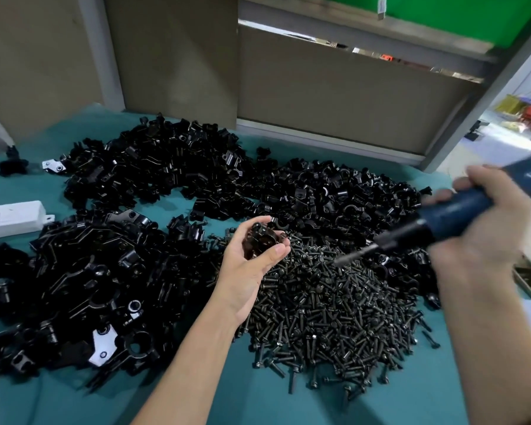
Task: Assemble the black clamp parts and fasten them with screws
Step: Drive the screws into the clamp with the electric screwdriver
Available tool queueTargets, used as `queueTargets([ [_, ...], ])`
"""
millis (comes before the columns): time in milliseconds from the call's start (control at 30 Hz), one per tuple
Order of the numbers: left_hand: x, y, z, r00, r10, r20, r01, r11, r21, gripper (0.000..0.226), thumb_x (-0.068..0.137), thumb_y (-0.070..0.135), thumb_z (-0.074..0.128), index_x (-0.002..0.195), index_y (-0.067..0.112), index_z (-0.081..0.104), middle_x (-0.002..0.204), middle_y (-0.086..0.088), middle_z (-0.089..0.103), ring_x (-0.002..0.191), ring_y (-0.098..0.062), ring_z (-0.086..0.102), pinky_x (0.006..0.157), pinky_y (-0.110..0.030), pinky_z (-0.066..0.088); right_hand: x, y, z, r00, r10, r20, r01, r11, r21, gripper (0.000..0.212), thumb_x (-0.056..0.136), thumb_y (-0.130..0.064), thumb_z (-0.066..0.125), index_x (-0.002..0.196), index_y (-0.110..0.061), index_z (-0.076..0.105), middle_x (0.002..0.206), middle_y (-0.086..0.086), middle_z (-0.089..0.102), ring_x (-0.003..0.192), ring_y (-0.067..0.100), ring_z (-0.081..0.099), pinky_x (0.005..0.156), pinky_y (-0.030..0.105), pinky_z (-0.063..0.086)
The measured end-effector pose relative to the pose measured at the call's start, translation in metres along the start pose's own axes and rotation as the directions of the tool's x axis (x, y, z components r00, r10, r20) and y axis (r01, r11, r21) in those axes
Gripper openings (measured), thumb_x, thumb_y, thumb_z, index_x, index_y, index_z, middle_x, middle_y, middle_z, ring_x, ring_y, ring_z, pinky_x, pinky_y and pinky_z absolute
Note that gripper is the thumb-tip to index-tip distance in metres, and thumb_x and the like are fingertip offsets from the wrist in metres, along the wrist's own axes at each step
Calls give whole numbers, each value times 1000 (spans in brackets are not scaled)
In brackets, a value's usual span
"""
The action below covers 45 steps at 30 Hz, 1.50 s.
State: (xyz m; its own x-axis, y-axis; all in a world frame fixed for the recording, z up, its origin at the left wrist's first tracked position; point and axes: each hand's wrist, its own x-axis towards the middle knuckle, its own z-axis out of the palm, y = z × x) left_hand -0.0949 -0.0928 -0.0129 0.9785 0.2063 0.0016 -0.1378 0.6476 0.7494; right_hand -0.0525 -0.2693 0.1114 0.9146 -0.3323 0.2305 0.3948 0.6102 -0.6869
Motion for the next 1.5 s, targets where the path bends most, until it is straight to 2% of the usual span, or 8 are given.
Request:
queueTargets([
  [167,-3,3,2,1000,-11,30,9,998,54,53,60,11,83,109,29,73,103,-7,75,99,-26,72,95,-33,56,19,20,43,989,136,59,-132,989,-68,37,77,-3,67,109,-7,48,67,0,53,51,13,49,53,25,47],
  [433,0,1,-3,999,-28,32,26,998,64,52,64,3,79,113,18,68,99,-10,74,96,-26,72,83,-27,58,20,38,74,985,161,62,-154,982,-108,18,80,3,63,84,-6,48,60,4,49,43,16,46,47,27,43],
  [600,0,-1,-5,998,-39,45,36,996,80,52,60,7,84,108,19,69,100,-11,74,98,-28,72,84,-29,58,20,45,77,982,176,73,-166,978,-128,22,79,2,63,92,-6,47,60,4,49,44,17,46,48,29,44],
  [733,1,0,-4,998,-46,39,41,991,128,50,62,8,82,108,20,69,97,-10,73,98,-28,72,85,-29,58,22,49,74,976,206,72,-196,973,-120,17,80,1,63,83,-6,48,59,4,48,44,17,45,48,29,43],
  [867,-2,1,-1,997,-65,44,56,982,178,41,63,8,81,94,33,75,97,-14,73,94,-27,73,83,-26,57,26,48,72,972,222,72,-212,969,-125,20,79,2,61,88,-7,45,59,4,48,45,17,45,47,28,43],
  [1067,-4,1,3,998,-18,62,0,962,273,43,58,22,90,95,34,71,93,1,73,113,-45,63,110,-53,43,30,49,72,970,232,70,-218,962,-163,21,76,4,58,83,-8,43,58,5,46,44,19,43,47,28,42],
  [1167,-4,1,2,999,-9,44,-4,954,300,40,63,14,87,92,36,71,92,0,73,114,-46,62,110,-55,43,29,51,74,969,233,82,-218,963,-161,19,76,5,57,77,-9,44,57,5,46,44,18,42,47,29,41],
  [1500,-6,2,4,1000,-11,22,4,960,278,36,62,16,86,90,33,70,102,-11,69,117,-46,60,113,-56,38,29,52,76,963,248,105,-232,962,-141,19,77,4,56,73,-9,44,57,5,45,44,18,42,46,27,41],
])
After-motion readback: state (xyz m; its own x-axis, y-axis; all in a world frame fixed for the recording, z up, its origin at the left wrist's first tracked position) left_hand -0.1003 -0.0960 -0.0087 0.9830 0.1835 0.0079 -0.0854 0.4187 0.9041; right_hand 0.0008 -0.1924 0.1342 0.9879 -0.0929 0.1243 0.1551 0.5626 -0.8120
